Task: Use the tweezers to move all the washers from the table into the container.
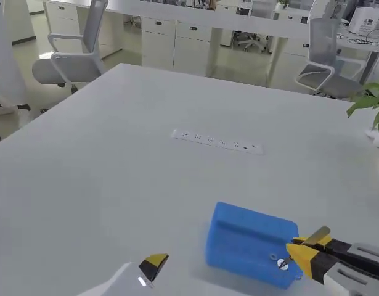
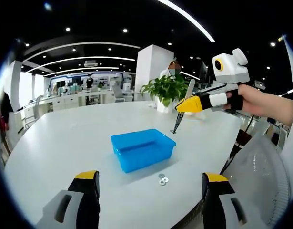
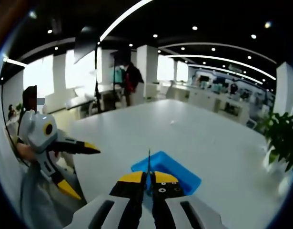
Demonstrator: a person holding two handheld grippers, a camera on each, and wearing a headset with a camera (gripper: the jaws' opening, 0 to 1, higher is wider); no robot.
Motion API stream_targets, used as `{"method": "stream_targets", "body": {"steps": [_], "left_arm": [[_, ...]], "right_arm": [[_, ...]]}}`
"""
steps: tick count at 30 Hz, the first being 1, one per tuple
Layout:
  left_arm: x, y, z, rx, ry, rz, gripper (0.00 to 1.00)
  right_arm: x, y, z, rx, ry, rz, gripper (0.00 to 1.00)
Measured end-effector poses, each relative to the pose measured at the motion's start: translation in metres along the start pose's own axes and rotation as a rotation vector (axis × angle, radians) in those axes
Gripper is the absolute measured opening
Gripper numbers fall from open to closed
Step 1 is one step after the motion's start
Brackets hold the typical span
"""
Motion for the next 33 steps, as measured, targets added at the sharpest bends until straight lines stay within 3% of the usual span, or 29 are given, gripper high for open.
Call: {"method": "stream_targets", "body": {"steps": [18,23,33], "left_arm": [[-0.001,-0.001,0.001,0.004,0.004,0.013,0.88],[0.0,-0.001,0.0,-0.004,0.006,-0.003,0.89],[0.0,-0.002,0.0,-0.001,0.006,0.005,0.88]], "right_arm": [[0.029,0.009,-0.022,-0.047,-0.004,-0.044,0.03],[0.032,0.016,-0.025,-0.042,-0.009,-0.048,0.03],[0.031,0.026,-0.027,-0.035,-0.014,-0.028,0.03]]}}
Point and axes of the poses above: the centre of the closed fingertips' face, and the gripper's own axes: y roughly forward along the fingers, z roughly to its left, x roughly out of its top, the point moved 10 cm from there along -y, roughly backward along the fingers, and after that the axes turned 7 degrees about -z, right-handed, at the moved point
